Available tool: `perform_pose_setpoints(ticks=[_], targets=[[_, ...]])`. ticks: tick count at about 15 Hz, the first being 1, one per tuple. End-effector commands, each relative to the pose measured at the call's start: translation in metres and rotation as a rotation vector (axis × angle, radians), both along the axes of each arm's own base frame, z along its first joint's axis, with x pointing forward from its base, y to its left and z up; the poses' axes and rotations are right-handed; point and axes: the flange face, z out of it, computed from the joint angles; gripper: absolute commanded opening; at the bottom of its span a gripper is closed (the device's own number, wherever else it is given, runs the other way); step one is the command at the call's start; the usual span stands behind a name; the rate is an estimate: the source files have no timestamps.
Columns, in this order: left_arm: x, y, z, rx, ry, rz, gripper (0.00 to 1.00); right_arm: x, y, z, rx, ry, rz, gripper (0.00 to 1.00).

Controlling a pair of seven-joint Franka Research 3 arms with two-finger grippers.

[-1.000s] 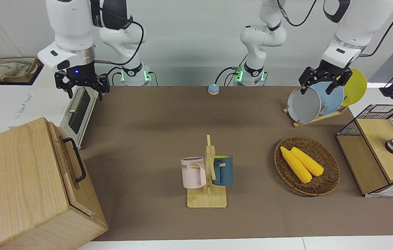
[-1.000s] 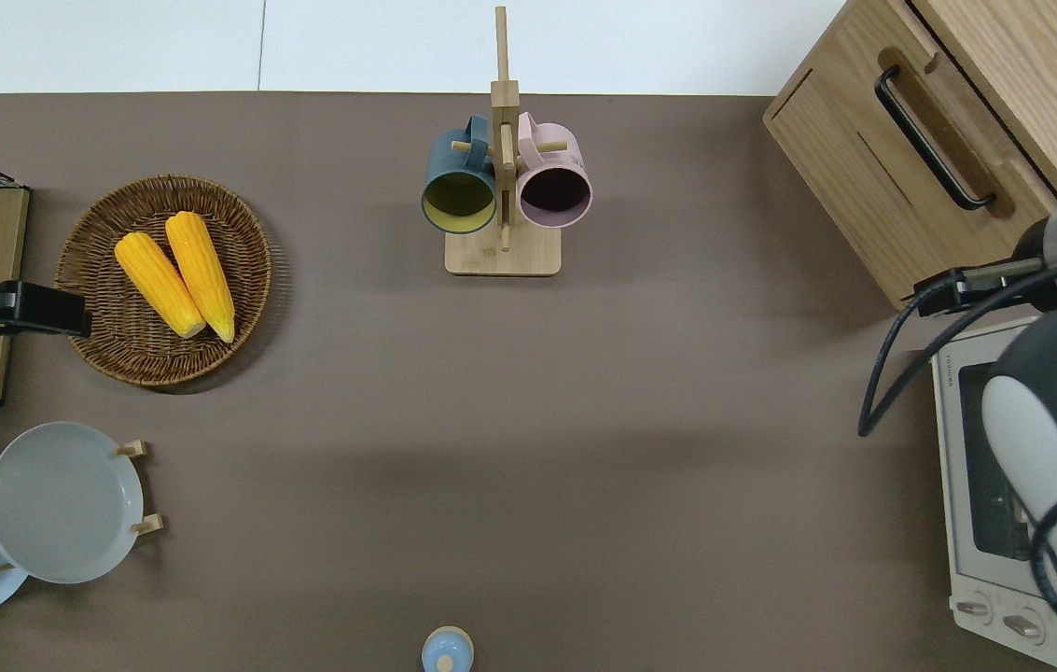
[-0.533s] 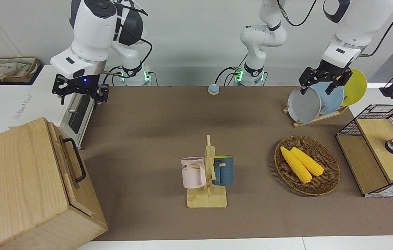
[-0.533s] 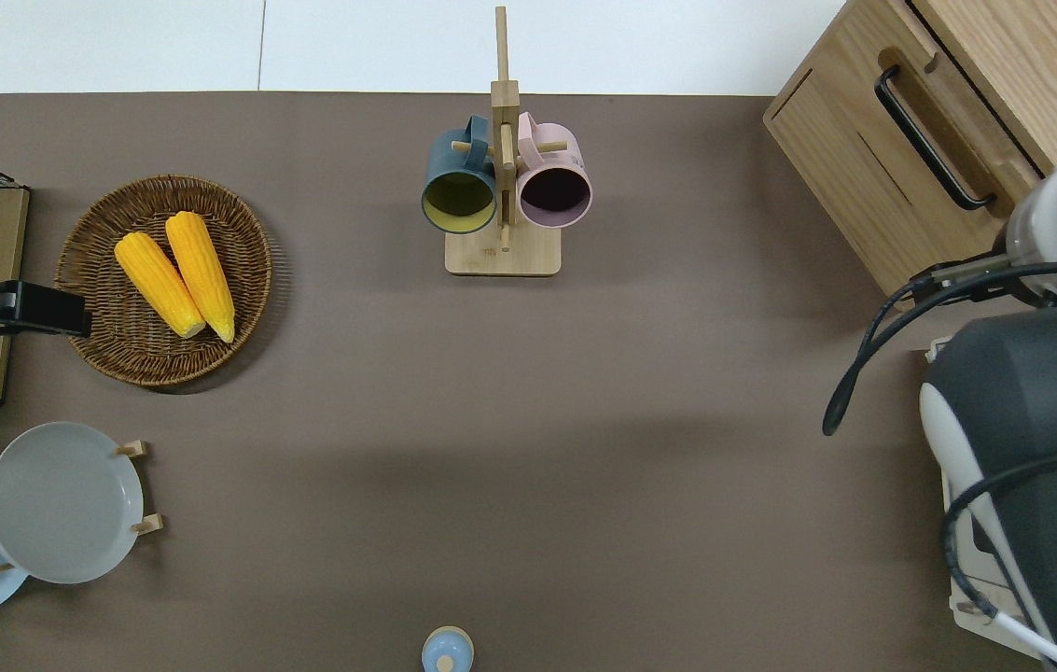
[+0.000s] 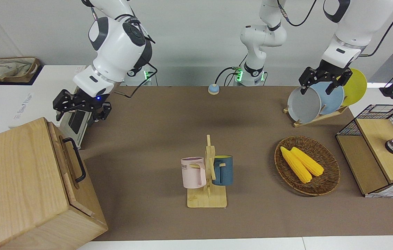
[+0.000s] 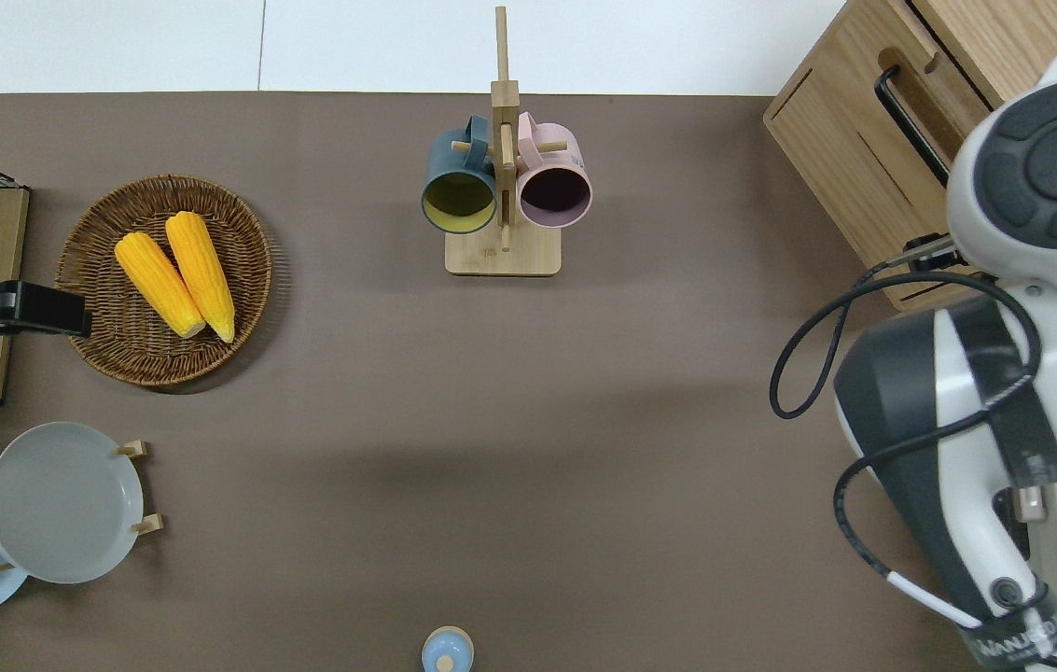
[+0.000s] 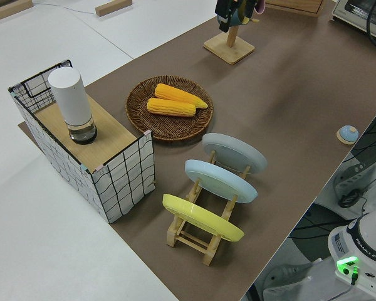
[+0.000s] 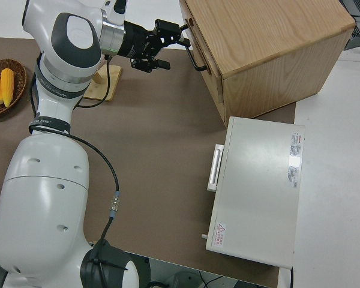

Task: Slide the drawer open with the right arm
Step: 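Raise the right arm and reach the right gripper toward the drawer handle, then close the right gripper around the black drawer handle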

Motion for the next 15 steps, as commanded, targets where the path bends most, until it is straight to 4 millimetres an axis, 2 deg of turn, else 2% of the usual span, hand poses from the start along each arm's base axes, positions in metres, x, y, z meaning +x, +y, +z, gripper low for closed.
perform_pose_setpoints(ticks=[1,4,11,15], targets=[[0.004,0.0,0.002,0.016,-0.008,-0.008,1.0,0.011,0.001,-0.021,-0.095,-0.027,0.056,0.981],[0.004,0.0,0.002,0.016,-0.008,-0.008,1.0,0.021,0.031,-0.048,-0.194,-0.086,0.093,0.981],[0.004,0.0,0.002,0.016,-0.008,-0.008,1.0,0.035,0.039,-0.1,-0.429,-0.181,0.155,0.981],[0.004,0.0,0.002,0.014,-0.008,-0.008,1.0,0.041,0.04,-0.119,-0.514,-0.19,0.197,0.979]])
